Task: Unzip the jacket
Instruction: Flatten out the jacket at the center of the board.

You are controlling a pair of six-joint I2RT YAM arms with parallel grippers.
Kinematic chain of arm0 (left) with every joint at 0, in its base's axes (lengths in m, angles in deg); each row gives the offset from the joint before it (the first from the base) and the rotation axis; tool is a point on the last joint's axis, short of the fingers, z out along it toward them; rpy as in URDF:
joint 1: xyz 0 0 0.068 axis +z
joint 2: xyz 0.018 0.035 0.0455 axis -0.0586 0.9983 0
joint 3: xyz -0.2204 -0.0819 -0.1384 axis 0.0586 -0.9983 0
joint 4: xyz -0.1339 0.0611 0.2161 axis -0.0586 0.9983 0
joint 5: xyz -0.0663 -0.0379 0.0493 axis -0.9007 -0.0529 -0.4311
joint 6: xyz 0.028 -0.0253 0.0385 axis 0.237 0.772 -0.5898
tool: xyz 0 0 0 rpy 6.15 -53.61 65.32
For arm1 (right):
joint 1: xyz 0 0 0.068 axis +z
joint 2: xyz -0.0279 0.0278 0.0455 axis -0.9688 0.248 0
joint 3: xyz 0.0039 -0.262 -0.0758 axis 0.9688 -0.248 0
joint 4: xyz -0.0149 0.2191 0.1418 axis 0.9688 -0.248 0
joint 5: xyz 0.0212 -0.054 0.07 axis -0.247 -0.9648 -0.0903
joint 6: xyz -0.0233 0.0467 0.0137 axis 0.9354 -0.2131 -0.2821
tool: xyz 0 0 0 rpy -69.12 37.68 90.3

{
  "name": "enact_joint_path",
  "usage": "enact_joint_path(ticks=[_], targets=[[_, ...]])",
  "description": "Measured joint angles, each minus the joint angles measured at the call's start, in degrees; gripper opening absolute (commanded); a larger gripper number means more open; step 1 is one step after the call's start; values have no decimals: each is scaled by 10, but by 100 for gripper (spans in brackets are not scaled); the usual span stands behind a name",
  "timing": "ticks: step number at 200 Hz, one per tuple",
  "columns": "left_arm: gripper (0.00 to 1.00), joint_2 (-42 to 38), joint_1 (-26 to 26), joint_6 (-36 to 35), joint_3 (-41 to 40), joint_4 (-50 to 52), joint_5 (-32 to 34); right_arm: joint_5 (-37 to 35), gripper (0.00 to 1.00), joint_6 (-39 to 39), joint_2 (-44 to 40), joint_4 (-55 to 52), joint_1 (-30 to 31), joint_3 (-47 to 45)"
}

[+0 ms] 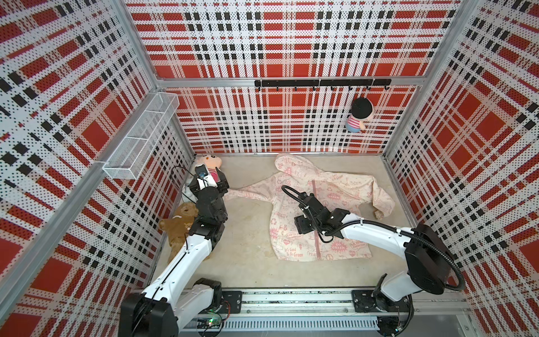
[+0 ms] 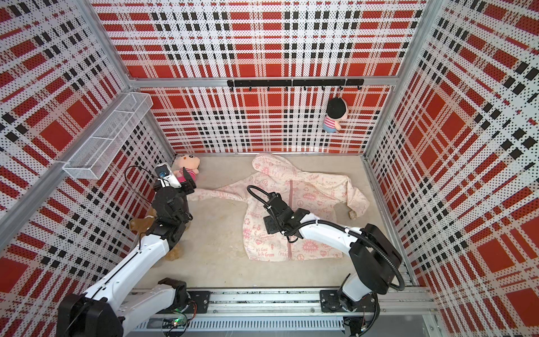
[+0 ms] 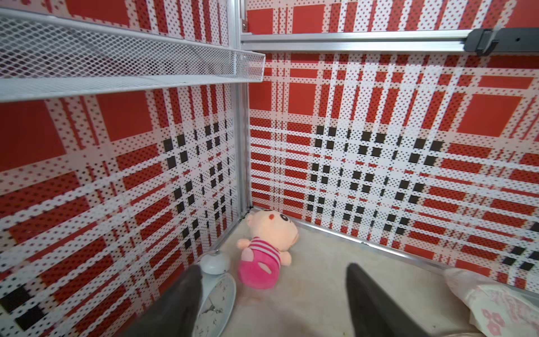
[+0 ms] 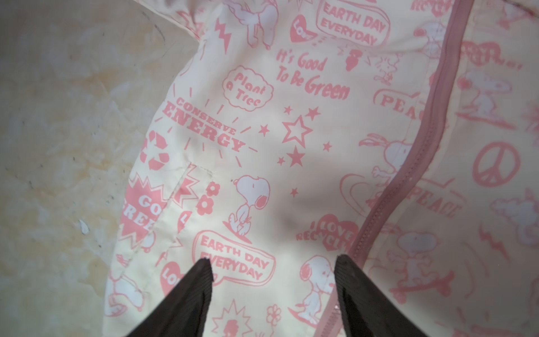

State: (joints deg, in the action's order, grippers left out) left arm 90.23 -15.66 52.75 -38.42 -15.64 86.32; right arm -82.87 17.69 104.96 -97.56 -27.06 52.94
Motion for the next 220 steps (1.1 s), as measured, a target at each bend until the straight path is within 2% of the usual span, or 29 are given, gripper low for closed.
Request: enact_joint_path(ticks=[28,37,75,105,115,135,150,193,210,220], targets=[[100,-12,1,30,-3,25,20,17,77,-8,0,-1,0,0],[96,-17,2,55,-2,42,21,17,77,-10,0,-5,0,0],[70,-11,4,177,30,126,-9,16,76,-13,2,-25,0,12],[50,42,4,284,40,160,-65,46,74,-15,25,-14,7,15],[41,66,4,310,40,168,-82,55,70,-17,36,-10,16,15],[31,119,4,351,39,180,-115,72,59,-25,53,-4,37,9],[29,148,4,373,39,184,-138,85,49,-34,58,4,48,-1],[31,170,2,403,39,192,-196,107,41,-62,84,35,73,-12],[41,154,-5,404,31,193,-203,118,40,-69,104,49,82,-12],[50,132,-12,405,16,195,-202,126,45,-72,110,56,86,-12]])
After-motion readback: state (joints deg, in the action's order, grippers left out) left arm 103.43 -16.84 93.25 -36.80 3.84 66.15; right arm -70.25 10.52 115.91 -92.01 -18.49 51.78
